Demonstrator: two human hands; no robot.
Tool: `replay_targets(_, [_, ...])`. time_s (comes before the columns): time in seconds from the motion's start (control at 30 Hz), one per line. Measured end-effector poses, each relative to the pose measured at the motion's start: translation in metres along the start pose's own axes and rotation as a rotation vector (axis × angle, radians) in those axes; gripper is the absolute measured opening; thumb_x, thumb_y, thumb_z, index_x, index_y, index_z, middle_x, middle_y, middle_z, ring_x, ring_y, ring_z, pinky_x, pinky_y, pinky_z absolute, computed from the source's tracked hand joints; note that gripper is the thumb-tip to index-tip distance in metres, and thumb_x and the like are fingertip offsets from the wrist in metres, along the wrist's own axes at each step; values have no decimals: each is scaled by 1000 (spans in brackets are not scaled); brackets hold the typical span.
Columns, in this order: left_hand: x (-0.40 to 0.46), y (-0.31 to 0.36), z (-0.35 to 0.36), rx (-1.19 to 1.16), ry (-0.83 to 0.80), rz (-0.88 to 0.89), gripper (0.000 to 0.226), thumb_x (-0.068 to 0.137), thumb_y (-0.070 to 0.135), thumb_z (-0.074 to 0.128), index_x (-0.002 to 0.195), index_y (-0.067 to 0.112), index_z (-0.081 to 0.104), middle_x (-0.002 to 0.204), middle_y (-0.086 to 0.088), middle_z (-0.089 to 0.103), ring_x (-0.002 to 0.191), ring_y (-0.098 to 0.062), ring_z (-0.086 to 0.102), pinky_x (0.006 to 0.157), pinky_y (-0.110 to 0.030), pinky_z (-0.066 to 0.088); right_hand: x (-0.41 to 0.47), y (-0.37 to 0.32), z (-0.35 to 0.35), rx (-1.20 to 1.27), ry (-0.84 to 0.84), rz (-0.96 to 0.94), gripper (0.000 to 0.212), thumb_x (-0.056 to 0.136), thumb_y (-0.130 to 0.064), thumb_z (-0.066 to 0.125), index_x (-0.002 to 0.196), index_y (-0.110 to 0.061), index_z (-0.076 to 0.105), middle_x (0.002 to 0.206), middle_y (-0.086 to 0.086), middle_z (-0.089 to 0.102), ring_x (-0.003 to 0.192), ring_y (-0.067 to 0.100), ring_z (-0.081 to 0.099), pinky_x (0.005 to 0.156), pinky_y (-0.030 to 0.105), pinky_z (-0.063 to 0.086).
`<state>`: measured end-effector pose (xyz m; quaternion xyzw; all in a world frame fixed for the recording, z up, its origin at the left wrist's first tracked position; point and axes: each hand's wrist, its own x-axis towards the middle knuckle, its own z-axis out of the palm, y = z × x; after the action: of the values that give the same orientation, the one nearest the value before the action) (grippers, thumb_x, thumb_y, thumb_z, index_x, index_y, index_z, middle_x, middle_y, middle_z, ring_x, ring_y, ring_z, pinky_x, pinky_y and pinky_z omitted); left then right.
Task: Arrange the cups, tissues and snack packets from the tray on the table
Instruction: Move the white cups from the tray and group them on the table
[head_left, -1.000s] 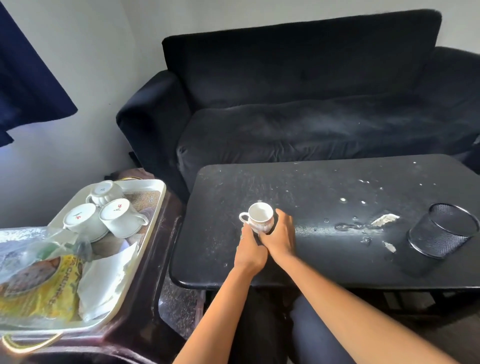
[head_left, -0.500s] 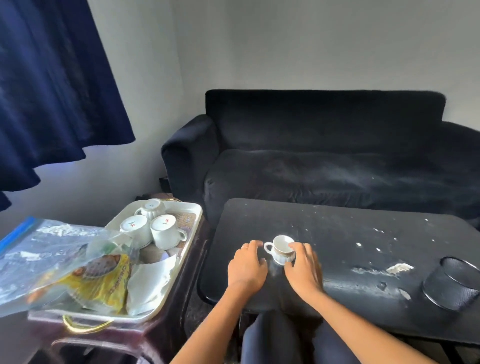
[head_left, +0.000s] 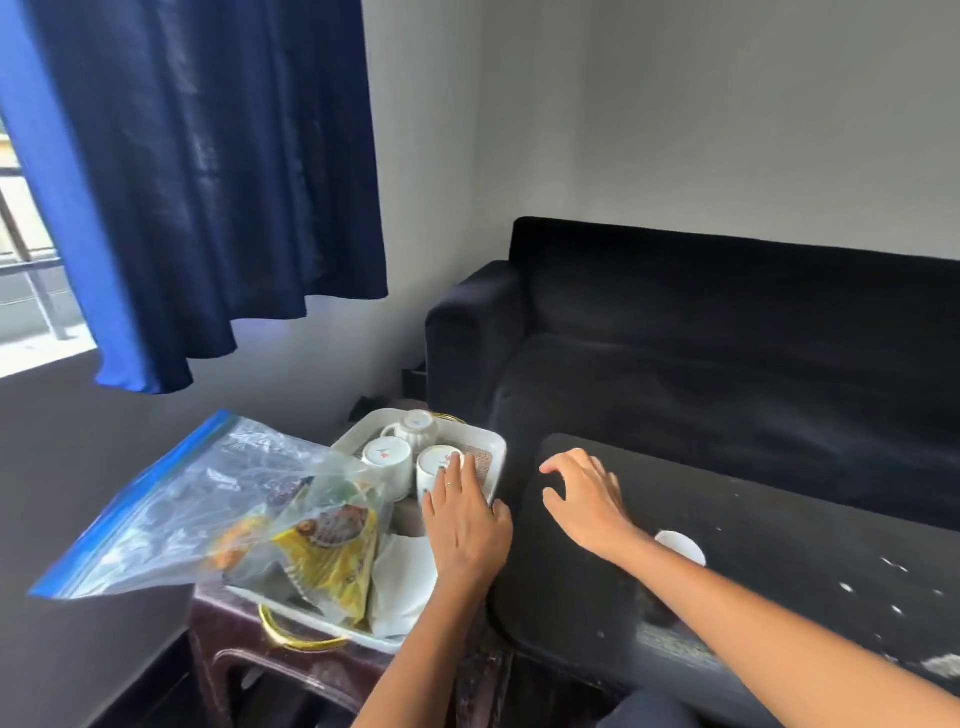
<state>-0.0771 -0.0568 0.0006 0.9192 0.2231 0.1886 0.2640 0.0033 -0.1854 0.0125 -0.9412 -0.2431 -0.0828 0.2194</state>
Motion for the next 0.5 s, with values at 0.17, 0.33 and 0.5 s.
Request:
replay_targets(0.17, [6,-12,1,126,-39,-7,69,96,37,35,153,17,3,162,-3,1,150,-20,-1,120,-43,3,38,-36,12,2,-33,-98,28,89,-25,50,117,-23,55,123,-4,51,117,18,44,97,34,30])
replay_targets(0.33, [3,-16,6,237,-106,17,72,97,39,29,152,12,-9,162,-5,-9,148,-24,-13,119,-48,-7,74,-59,29,2,-98,-124,32,90,-26,50,121,-19,53,127,1,49,120,22,45,99,37,31])
replay_targets(0.5, [2,-23,8,262,-129,2,73,97,37,29,151,10,-12,160,-7,-15,147,-26,-18,117,-49,-14,104,-83,50,-10,-159,-133,36,91,-27,48,126,-17,49,131,5,47,121,25,44,100,39,31])
